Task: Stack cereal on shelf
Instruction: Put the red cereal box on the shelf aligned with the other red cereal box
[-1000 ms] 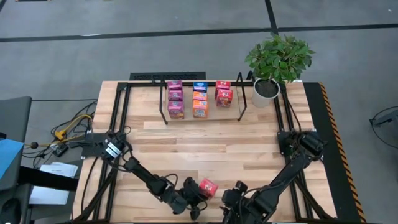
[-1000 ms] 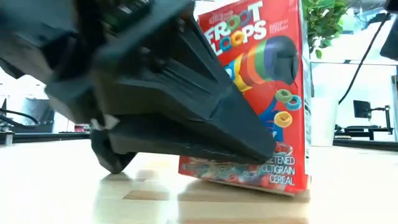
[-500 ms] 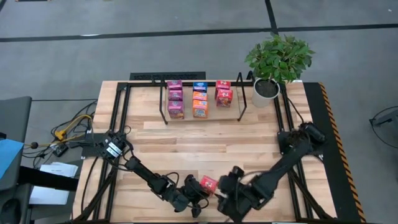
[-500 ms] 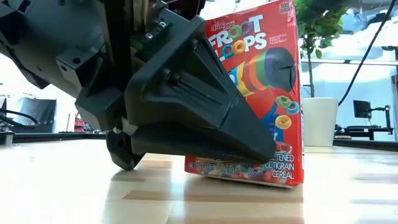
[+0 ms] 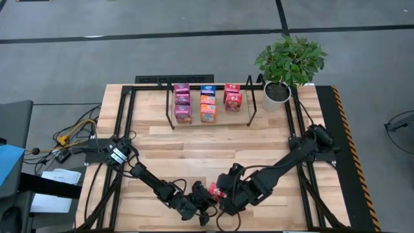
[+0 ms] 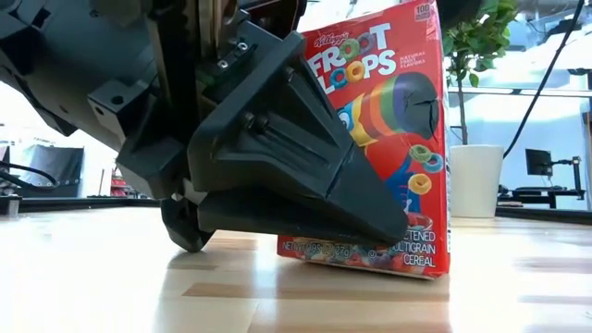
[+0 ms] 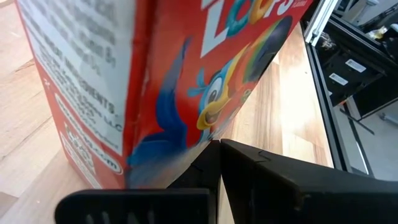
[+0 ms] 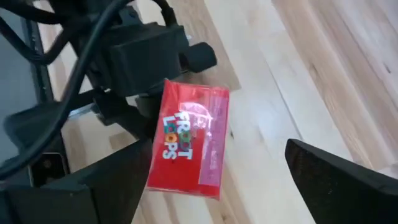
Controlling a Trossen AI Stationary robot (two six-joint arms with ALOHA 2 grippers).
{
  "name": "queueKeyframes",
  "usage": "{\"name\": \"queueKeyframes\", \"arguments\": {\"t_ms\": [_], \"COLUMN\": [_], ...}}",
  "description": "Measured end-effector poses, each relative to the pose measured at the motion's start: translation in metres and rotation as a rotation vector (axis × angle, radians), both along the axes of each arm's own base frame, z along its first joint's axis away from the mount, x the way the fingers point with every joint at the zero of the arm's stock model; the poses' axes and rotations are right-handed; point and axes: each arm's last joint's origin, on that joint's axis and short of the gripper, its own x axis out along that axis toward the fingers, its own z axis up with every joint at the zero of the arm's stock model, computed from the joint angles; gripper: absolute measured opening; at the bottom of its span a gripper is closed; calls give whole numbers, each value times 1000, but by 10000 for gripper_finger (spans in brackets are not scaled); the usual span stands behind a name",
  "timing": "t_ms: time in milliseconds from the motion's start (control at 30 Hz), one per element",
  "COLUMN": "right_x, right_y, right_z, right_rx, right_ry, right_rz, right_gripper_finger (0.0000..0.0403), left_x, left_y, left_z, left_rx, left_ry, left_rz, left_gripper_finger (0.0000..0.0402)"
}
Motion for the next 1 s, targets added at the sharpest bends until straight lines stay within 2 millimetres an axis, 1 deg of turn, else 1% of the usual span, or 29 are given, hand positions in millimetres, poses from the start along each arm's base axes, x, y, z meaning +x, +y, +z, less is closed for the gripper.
{"name": "queueKeyframes", "arguments": {"t_ms": [100,233,367,533,700,767,867,1000], "right_x": [3,3,5,8,9,8,11,14], "right_y": [-4,-10,-10,-11,-10,-8,-6,-4], "right_z": [1,-6,-7,-6,1,-2,-12,-15], "right_rx": [-2,-14,40,53,84,79,75,90], "right_ry": [-2,29,36,16,-35,-23,-6,-13], "right_rz": [-1,-12,5,0,-7,-21,-32,-47], "right_gripper_finger": [390,391,392,386,382,382,382,382], "left_x": [0,0,0,0,0,0,0,0], "left_y": [0,0,0,0,0,1,1,1], "left_z": [0,0,-1,-1,-1,-1,-1,-1], "left_rx": [1,4,6,9,8,7,7,6], "left_ry": [2,5,6,9,11,11,11,11], "left_rz": [0,-1,-2,-2,0,0,1,1], "left_gripper_finger": [0,0,0,0,0,0,0,0]}}
